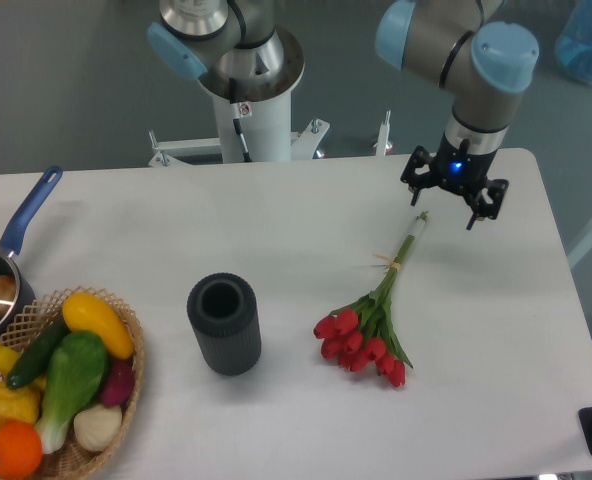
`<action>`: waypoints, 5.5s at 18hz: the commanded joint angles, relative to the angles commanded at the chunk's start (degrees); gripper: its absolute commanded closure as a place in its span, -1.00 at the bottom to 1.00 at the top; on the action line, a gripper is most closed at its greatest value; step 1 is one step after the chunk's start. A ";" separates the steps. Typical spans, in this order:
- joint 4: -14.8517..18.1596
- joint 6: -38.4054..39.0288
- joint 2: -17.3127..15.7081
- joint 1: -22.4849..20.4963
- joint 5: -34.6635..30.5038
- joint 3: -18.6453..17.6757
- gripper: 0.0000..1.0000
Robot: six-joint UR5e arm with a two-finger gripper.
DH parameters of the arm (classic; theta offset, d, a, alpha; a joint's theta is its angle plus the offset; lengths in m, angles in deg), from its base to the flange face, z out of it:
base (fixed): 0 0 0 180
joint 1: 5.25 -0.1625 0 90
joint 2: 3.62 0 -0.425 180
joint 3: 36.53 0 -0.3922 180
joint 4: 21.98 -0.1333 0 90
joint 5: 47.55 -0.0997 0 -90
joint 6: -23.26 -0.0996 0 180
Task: Pick up the flowers from the table
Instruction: 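Move the open gripper toward the twine-tied stems of the red tulips, then lower the gripper onto the tulip stems just above the twine, then close the gripper around the tulip stems, then lift the tulip bouquet up off the table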
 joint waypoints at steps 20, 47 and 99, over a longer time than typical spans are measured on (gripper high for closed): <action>-5.71 2.90 7.83 2.90 4.48 -0.44 -1.00; -12.48 8.35 9.76 6.94 2.64 -2.20 -1.00; -13.71 20.39 4.25 2.40 18.25 16.52 0.85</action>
